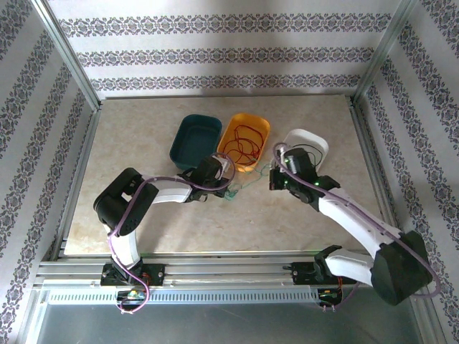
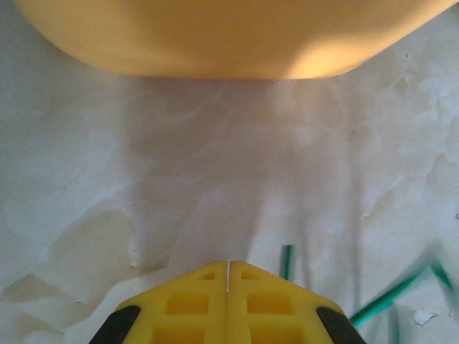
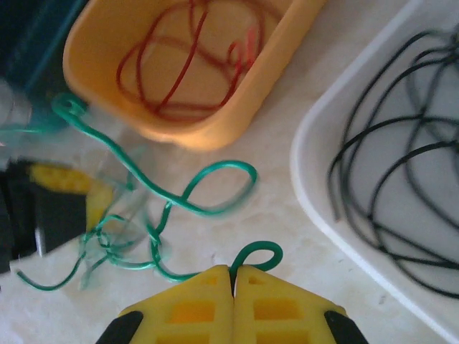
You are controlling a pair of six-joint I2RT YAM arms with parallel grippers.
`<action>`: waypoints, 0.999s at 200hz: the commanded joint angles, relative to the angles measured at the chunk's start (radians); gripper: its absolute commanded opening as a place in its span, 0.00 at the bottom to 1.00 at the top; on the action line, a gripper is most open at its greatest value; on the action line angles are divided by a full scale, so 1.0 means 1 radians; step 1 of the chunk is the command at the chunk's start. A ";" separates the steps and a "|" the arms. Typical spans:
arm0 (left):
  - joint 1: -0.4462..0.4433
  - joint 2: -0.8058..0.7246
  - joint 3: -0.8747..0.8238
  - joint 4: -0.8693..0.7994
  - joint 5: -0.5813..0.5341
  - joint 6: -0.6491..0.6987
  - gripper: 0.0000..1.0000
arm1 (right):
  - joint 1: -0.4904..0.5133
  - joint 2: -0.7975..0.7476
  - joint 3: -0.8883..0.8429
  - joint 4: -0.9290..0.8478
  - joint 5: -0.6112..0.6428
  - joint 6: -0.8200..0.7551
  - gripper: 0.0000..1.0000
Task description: Untangle the cables
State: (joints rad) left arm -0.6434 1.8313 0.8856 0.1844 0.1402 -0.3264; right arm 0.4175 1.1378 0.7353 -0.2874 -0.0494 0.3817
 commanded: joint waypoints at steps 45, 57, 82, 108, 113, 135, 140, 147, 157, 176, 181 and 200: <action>-0.016 -0.040 -0.096 -0.135 -0.120 0.021 0.00 | -0.166 -0.093 0.046 -0.012 -0.021 -0.002 0.00; -0.016 -0.054 -0.114 -0.149 -0.139 0.015 0.00 | -0.192 -0.103 0.051 -0.010 -0.022 0.001 0.00; -0.016 -0.078 -0.148 -0.180 -0.181 -0.002 0.00 | -0.253 -0.129 0.056 0.008 -0.036 0.043 0.00; -0.018 -0.107 -0.175 -0.205 -0.223 -0.010 0.00 | -0.307 -0.143 0.055 0.022 -0.047 0.073 0.00; -0.017 -0.115 -0.177 -0.207 -0.227 -0.009 0.00 | -0.313 -0.143 0.053 0.024 -0.058 0.076 0.00; -0.018 -0.164 -0.183 -0.193 -0.205 -0.005 0.00 | -0.314 -0.135 0.053 0.030 -0.098 0.072 0.00; -0.019 -0.175 -0.183 -0.189 -0.197 -0.002 0.00 | -0.313 -0.132 0.052 0.031 -0.104 0.073 0.00; -0.021 -0.190 -0.180 -0.187 -0.189 0.005 0.00 | -0.314 -0.133 0.050 0.032 -0.107 0.077 0.00; -0.023 -0.212 -0.174 -0.186 -0.164 0.026 0.00 | -0.314 -0.137 0.049 0.039 -0.124 0.075 0.00; -0.036 -0.269 -0.169 -0.163 -0.129 0.077 0.00 | -0.308 -0.136 0.055 0.051 -0.202 0.068 0.00; -0.038 -0.285 -0.167 -0.156 -0.117 0.088 0.07 | -0.304 -0.132 0.057 0.051 -0.224 0.066 0.00; -0.041 -0.344 -0.146 -0.141 -0.072 0.112 0.34 | -0.265 -0.116 0.062 0.050 -0.280 0.052 0.00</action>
State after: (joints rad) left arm -0.6651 1.5635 0.7280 0.0834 0.0162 -0.2840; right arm 0.1207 1.0107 0.7589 -0.2886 -0.2440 0.4419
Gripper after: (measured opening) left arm 0.227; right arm 0.043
